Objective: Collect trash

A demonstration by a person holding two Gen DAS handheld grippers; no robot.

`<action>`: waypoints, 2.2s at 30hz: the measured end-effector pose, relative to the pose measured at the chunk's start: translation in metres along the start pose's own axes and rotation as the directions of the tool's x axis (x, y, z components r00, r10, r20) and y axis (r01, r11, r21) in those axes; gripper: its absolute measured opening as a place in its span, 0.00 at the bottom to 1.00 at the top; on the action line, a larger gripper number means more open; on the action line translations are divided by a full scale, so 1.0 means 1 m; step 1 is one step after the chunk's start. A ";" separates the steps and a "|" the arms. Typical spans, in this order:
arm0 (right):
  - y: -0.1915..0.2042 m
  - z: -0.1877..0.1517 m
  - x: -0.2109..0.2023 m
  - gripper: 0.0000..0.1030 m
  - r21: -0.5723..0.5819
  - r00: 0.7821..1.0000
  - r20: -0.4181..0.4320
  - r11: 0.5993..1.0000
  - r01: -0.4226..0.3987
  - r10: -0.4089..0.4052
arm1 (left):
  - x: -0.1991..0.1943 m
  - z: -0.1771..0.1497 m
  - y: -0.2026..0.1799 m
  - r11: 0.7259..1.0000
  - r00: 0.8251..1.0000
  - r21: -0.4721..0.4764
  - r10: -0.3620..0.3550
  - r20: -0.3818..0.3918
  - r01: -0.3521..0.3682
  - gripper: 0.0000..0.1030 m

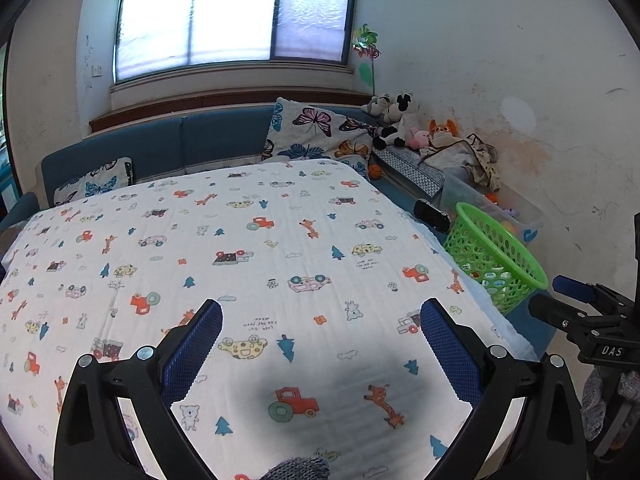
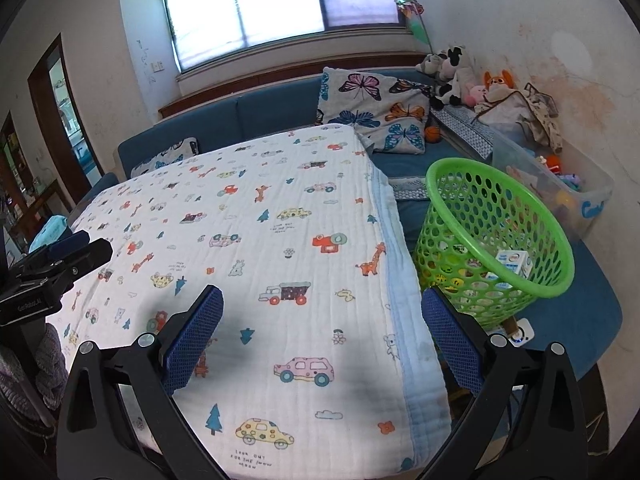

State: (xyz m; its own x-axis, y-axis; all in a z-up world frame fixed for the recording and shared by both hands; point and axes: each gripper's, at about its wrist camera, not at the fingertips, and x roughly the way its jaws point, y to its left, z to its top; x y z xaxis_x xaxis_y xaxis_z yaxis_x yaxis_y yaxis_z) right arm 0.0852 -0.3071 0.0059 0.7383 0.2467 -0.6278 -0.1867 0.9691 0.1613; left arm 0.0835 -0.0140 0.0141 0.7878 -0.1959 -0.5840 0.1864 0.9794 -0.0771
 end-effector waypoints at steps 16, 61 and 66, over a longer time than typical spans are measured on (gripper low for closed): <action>0.005 -0.002 -0.002 0.96 -0.006 1.000 -0.001 1.000 -0.009 0.008 | -0.003 -0.004 0.002 1.000 1.000 0.000 0.001 0.001 -0.001 0.93; 0.009 -0.004 0.001 0.96 -0.006 1.000 -0.002 1.000 -0.013 0.013 | -0.004 -0.005 -0.001 1.000 1.000 -0.003 0.003 -0.007 -0.003 0.93; 0.009 -0.004 0.001 0.96 -0.007 1.000 -0.001 1.000 -0.012 0.012 | -0.004 -0.005 -0.001 1.000 1.000 -0.003 0.004 -0.006 -0.004 0.93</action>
State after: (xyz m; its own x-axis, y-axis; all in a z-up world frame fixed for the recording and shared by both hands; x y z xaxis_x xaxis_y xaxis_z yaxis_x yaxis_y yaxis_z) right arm 0.0819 -0.2984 0.0035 0.7353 0.2585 -0.6265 -0.2004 0.9660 0.1635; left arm 0.0775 -0.0139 0.0121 0.7853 -0.1916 -0.5887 0.1817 0.9804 -0.0767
